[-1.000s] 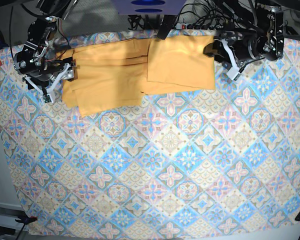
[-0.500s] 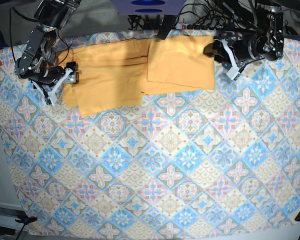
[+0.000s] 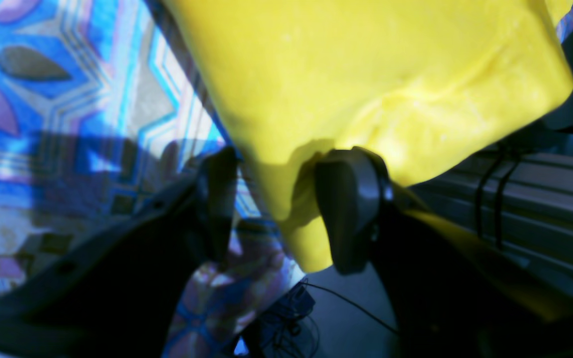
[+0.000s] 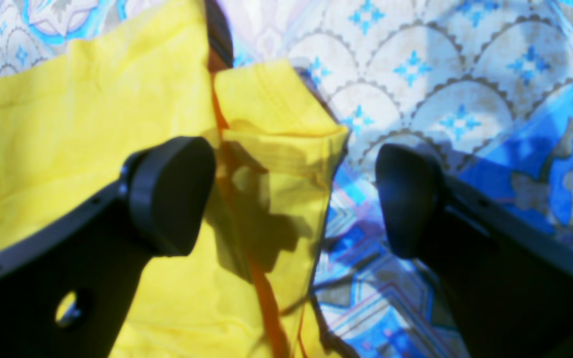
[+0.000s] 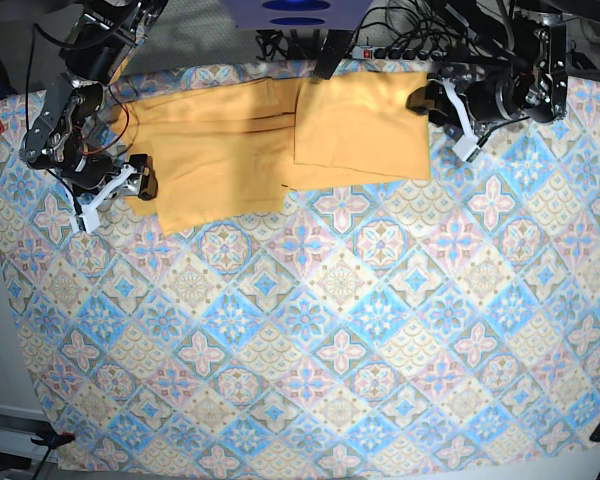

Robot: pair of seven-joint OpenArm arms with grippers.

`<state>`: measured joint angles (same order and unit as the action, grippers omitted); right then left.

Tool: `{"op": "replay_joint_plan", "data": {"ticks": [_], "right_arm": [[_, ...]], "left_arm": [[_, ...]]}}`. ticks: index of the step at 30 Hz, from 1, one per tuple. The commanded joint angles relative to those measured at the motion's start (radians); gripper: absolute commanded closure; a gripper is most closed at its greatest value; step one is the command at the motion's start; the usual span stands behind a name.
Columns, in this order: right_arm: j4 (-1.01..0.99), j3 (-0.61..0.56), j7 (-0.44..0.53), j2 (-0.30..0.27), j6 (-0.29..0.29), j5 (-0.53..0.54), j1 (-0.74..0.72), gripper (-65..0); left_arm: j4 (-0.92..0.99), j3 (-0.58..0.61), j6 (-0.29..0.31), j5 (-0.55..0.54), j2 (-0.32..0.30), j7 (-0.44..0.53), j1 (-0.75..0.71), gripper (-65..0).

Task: Fold the T-shirt properly
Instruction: 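Lift the strip end with the right gripper and pull it toward the left gripper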

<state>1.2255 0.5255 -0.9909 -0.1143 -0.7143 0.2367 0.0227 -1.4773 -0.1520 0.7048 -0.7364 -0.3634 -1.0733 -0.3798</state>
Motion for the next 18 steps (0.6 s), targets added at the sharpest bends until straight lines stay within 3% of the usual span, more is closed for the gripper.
{"op": "replay_joint_plan", "data": {"ticks": [1, 11, 14, 18], "right_arm": [[-0.052, -0.032, -0.116, 0.041, 0.016, -0.079, 0.039, -53.5], [-0.029, -0.066, -0.118, 0.041, 0.016, -0.079, 0.148, -53.5], [0.067, -0.095, -0.118, 0.043, 0.016, -0.078, 0.194, -53.5], [0.222, -0.041, -0.156, 0.058, 0.016, -0.076, 0.245, -53.5]], "left_arm": [[-0.009, -0.005, -0.007, 0.024, -0.015, -0.003, 0.002, -29.8], [-0.009, -0.005, -0.007, 0.059, -0.015, -0.003, 0.008, -29.8], [-0.009, -0.005, -0.007, 0.059, -0.015, -0.003, 0.008, -29.8], [-0.009, -0.005, -0.007, 0.059, -0.015, -0.003, 0.008, -29.8]]}}
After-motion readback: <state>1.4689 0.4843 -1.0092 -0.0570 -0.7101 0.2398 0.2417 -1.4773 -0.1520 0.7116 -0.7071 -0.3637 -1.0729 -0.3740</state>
